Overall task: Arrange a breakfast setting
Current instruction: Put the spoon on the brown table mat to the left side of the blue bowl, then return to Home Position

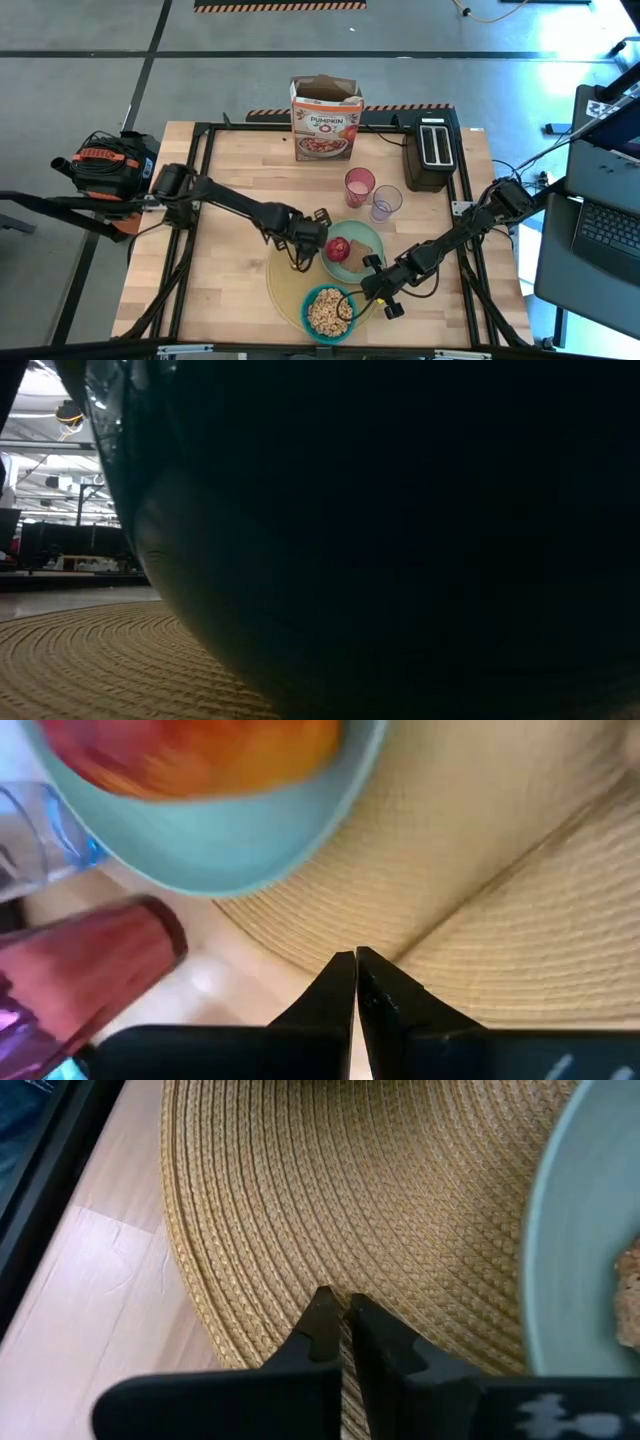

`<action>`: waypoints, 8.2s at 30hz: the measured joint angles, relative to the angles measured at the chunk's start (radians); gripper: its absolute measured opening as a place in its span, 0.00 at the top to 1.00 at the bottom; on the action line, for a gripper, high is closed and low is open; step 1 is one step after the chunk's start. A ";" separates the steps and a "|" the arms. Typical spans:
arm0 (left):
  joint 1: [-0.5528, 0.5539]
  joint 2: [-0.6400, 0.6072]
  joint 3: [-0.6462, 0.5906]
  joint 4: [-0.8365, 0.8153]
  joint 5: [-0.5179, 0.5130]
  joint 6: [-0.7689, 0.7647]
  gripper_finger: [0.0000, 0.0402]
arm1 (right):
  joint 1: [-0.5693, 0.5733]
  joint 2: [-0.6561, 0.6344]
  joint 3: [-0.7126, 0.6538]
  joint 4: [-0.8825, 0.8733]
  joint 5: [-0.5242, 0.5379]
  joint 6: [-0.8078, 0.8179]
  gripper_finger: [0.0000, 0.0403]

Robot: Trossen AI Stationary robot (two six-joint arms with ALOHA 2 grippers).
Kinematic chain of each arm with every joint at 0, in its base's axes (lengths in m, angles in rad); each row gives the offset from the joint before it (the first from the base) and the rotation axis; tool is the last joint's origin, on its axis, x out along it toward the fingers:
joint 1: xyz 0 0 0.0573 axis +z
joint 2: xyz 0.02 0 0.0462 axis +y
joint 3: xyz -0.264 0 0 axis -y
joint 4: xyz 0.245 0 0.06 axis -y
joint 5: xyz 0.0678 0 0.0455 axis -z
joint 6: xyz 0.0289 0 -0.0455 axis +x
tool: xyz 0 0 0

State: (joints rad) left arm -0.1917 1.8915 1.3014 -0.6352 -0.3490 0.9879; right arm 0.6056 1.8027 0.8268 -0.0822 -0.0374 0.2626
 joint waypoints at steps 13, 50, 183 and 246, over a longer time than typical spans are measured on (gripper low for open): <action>-0.001 -0.024 0.001 -0.185 0.077 0.065 0.91 | -0.001 0.000 0.000 0.000 -0.002 -0.007 0.98; -0.066 0.061 -0.010 -0.020 0.266 0.255 0.73 | -0.023 0.001 -0.001 0.003 -0.027 -0.035 0.98; -0.452 0.209 0.140 0.069 0.182 -0.254 0.93 | -0.015 -0.251 -0.006 -0.042 0.185 -0.170 0.98; -0.074 -0.481 0.138 0.044 0.394 -0.356 0.87 | -0.383 -0.769 -0.004 0.353 -0.316 -0.973 0.98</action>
State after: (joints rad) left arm -0.2662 1.4104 1.4391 -0.5910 0.0449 0.6315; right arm 0.2226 1.0340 0.8227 0.2705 -0.3534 -0.7102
